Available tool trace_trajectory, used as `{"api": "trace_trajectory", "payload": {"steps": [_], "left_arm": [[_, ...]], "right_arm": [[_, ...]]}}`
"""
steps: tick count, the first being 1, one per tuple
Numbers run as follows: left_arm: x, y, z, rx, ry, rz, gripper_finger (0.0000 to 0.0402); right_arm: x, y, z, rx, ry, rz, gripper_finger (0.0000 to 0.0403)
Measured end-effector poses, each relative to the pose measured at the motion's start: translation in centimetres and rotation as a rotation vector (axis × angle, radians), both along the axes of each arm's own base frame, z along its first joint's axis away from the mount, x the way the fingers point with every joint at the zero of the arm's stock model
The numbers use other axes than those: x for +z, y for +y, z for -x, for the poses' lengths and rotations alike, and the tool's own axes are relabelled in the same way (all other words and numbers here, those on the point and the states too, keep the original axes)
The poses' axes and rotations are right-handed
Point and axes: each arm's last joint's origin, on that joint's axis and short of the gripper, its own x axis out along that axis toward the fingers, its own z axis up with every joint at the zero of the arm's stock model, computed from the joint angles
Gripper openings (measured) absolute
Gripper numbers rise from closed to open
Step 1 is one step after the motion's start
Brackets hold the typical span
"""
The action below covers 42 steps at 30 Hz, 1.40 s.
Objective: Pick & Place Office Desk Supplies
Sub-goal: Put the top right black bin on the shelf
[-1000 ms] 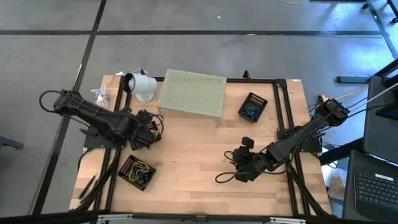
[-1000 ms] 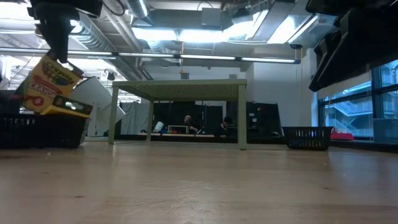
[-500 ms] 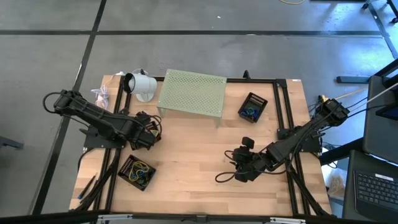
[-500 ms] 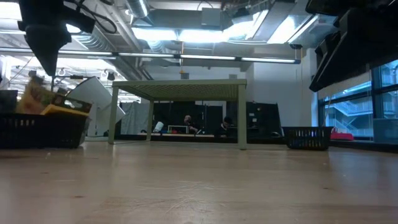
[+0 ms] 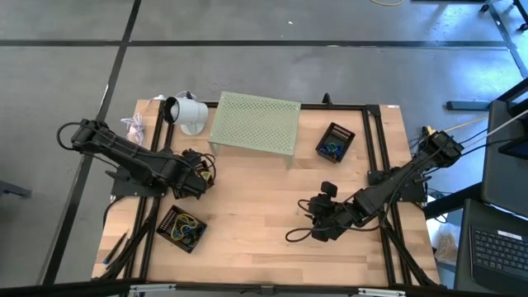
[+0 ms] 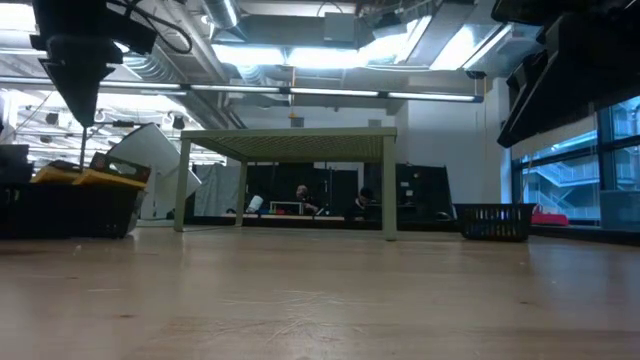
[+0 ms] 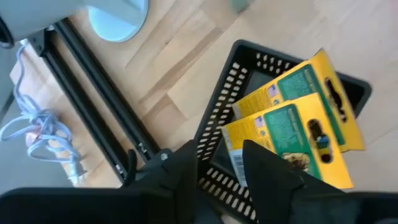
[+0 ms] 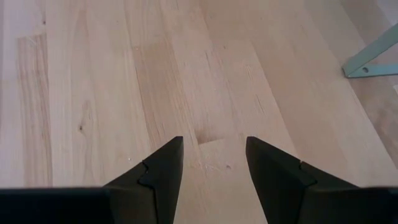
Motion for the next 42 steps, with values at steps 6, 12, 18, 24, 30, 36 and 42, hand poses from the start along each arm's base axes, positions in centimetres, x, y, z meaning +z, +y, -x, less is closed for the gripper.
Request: {"api": "trace_trajectory", "payload": {"steps": [6, 12, 18, 24, 30, 36, 42], "left_arm": [[0.5, -0.1, -0.6, -0.005, -0.061, 0.002, 0.0136], [1.3, -0.7, -2.0, -0.028, -0.228, 0.016, 0.0133], [1.8, -1.7, -3.9, -0.152, -0.429, -0.028, 0.0132], [2.6, -2.7, -5.4, -0.254, -0.592, -0.092, 0.0135], [3.6, -4.0, -6.6, -0.381, -0.721, -0.116, 0.0136], [4.5, -5.2, -7.1, -0.442, -0.828, -0.161, 0.0135], [4.8, -6.2, -6.9, -0.500, -0.854, -0.164, 0.0135]], "right_arm": [[1.0, 0.3, -0.3, 0.010, 0.012, -0.017, 0.0180], [4.9, 0.9, -0.9, 0.042, 0.034, -0.022, 0.0180], [6.4, 0.4, -1.5, 0.022, -0.045, 0.133, 0.0180], [6.2, -1.6, -2.0, -0.098, -0.023, 0.187, 0.0182], [5.6, -4.8, -1.0, -0.207, 0.222, 0.194, 0.0224], [4.9, -8.9, -0.5, -0.427, 0.387, 0.182, 0.0266], [3.3, -13.4, -0.8, -0.445, 0.531, 0.122, 0.0259]]}}
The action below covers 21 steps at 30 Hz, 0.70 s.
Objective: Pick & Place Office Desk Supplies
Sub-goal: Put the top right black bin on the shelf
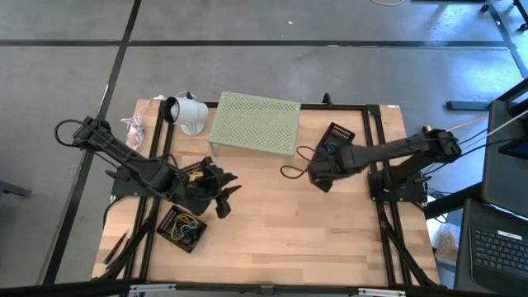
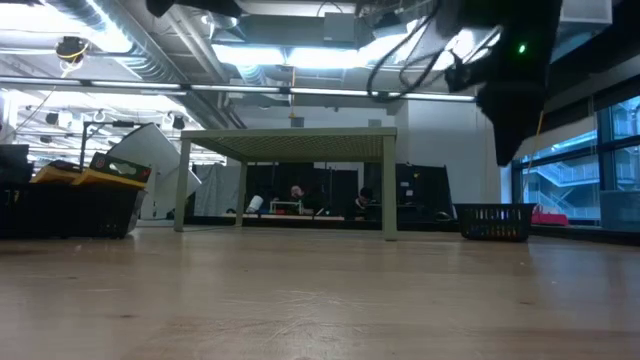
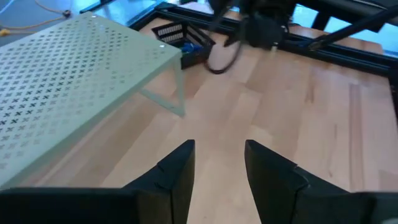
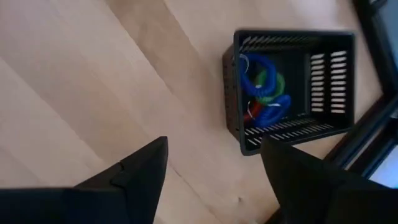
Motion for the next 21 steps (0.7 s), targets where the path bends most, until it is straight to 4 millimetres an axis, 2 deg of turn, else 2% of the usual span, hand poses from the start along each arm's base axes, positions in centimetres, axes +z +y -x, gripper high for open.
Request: {"api": "trace_trajectory", "payload": {"steps": [5, 10, 21], "left_arm": [[-0.2, -0.7, 0.3, -0.030, 0.000, -0.001, 0.0132], [-0.4, -1.3, 0.5, -0.037, 0.003, -0.019, 0.0135], [-1.9, -2.3, -0.3, -0.078, 0.072, -0.094, 0.0130]], "right_arm": [[-0.7, -3.1, 0.3, -0.023, 0.074, -0.026, 0.0243], [-1.3, -5.9, 0.3, -0.044, 0.060, -0.085, 0.0236], [-3.2, -8.3, 0.9, -0.073, 0.027, -0.126, 0.0234]]}}
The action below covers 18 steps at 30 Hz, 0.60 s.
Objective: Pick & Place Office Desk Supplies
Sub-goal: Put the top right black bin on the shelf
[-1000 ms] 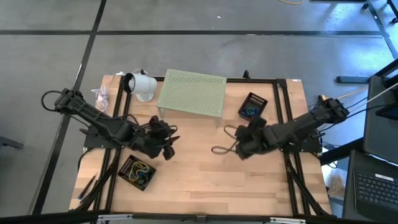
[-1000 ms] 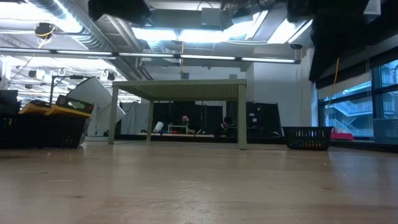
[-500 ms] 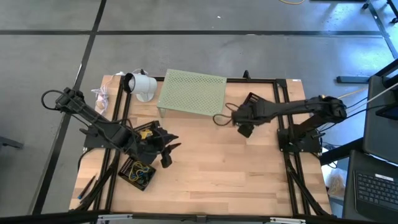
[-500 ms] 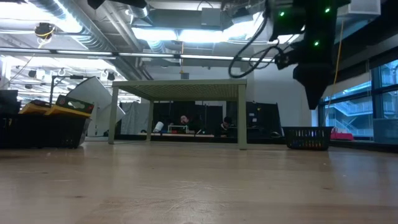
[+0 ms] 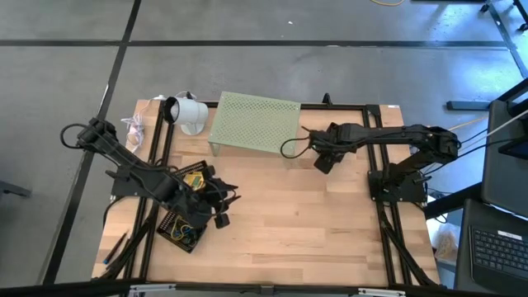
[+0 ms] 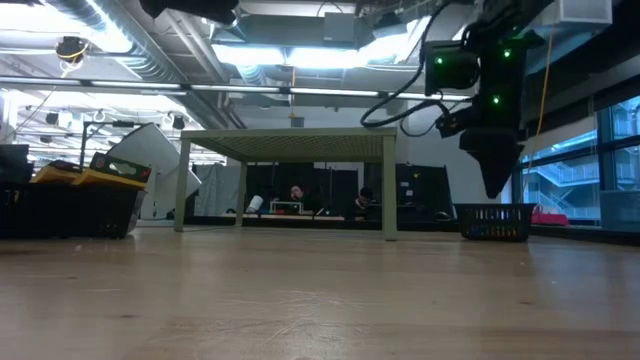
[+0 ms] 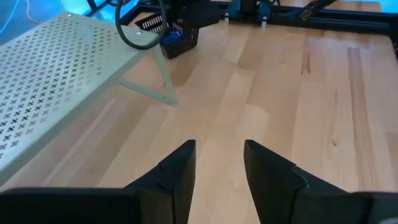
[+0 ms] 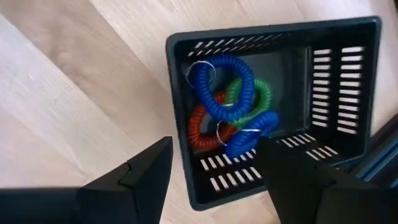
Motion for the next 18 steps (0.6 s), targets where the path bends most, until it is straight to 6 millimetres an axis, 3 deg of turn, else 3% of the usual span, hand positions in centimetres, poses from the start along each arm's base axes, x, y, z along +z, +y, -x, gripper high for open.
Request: {"api": "trace_trajectory", "payload": {"steps": [5, 12, 18], "left_arm": [[-0.2, -0.1, -0.1, 0.000, 0.008, -0.005, 0.0131], [-0.2, -0.1, -0.1, -0.019, 0.021, -0.052, 0.0128], [-0.2, 0.0, -0.2, -0.016, 0.021, -0.066, 0.0128]], "right_arm": [[-1.5, 0.2, 0.4, 0.019, -0.024, -0.104, 0.0227], [-3.4, 0.2, 0.6, 0.055, -0.077, -0.097, 0.0213], [-3.5, 0.2, 0.6, 0.075, -0.084, -0.092, 0.0155]]}}
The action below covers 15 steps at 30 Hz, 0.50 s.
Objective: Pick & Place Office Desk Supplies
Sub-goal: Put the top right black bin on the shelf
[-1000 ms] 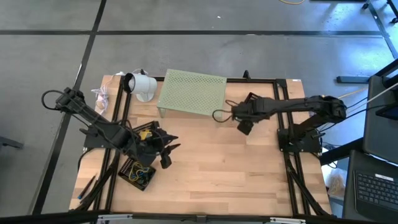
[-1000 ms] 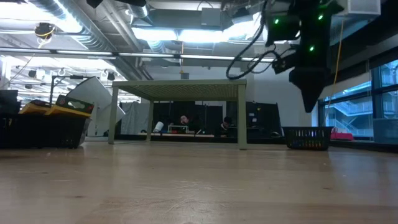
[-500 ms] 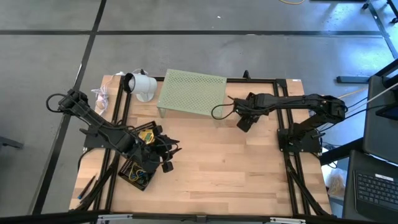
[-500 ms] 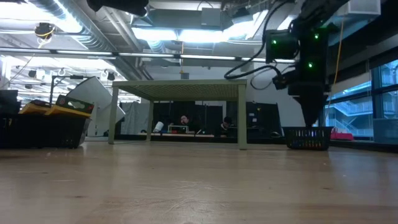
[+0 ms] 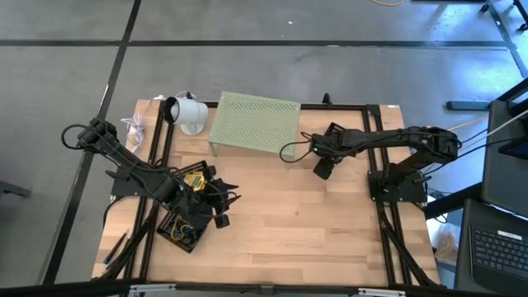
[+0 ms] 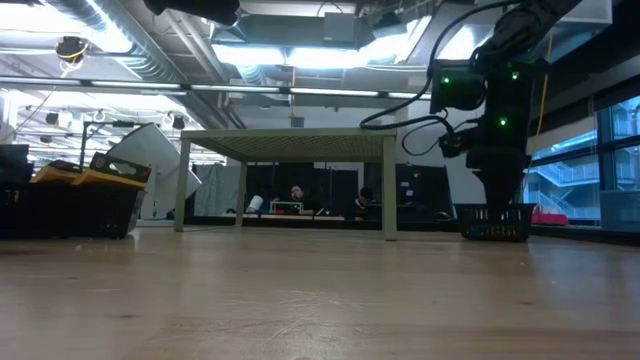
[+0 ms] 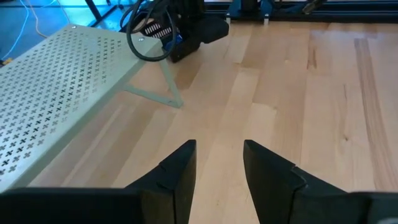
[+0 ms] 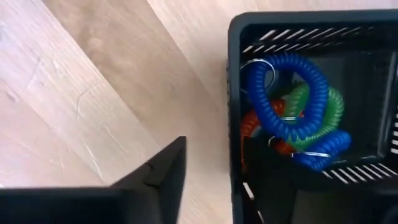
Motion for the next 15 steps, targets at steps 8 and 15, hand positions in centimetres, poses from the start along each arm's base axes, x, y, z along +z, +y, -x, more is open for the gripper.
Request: {"api": "trace_trajectory", "payload": {"steps": [8, 15], "left_arm": [[0.00, 0.00, 0.00, 0.000, 0.000, 0.000, 0.0121], [0.00, 0.00, 0.01, -0.008, 0.006, -0.012, 0.0113]], "right_arm": [[0.04, -0.18, 0.07, 0.006, 0.022, 0.064, 0.0015], [0.63, -0.03, 0.68, 0.007, 0.076, 0.054, 0.0010]]}}
